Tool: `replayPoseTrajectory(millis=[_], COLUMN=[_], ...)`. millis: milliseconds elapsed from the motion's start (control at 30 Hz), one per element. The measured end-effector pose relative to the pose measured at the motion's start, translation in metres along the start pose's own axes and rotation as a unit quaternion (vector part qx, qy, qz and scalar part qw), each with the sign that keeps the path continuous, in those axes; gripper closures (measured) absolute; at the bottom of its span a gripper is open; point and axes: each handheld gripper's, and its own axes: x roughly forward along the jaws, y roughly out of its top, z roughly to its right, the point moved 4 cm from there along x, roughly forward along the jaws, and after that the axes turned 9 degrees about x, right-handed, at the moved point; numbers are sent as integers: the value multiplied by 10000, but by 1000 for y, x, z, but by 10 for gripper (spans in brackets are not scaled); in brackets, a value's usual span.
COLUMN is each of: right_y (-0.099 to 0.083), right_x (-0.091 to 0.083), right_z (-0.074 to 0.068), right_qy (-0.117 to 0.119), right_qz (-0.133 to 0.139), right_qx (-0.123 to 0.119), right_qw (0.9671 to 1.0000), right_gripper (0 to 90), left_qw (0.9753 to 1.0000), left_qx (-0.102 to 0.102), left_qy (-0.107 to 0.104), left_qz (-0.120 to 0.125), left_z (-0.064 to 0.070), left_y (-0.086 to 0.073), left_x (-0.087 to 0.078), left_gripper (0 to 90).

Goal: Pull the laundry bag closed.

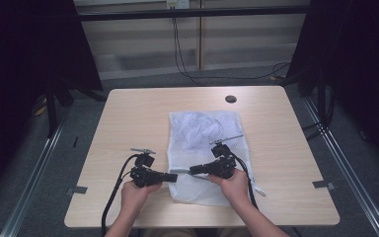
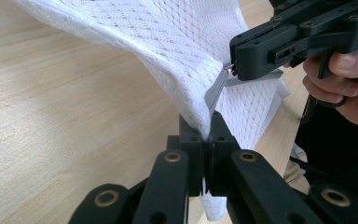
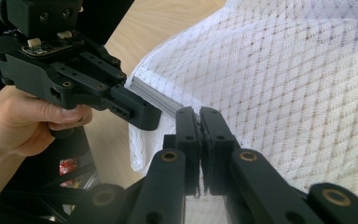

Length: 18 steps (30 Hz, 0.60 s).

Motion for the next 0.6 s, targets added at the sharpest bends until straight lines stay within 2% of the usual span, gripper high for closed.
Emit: replayPoseTrajectory(millis=[600], right_y=[-1], right_x=[-2], right_z=[1], right_qy=[-40], right_qz=[-11], right_qx=[-10], right_qw=[10000], right_gripper=[865], left_qw=[10000], left_qx=[4], left_qy=[-12], left_qz=[-29], left_z=[0], left_y=[0], left_x=[1], left_gripper=[883])
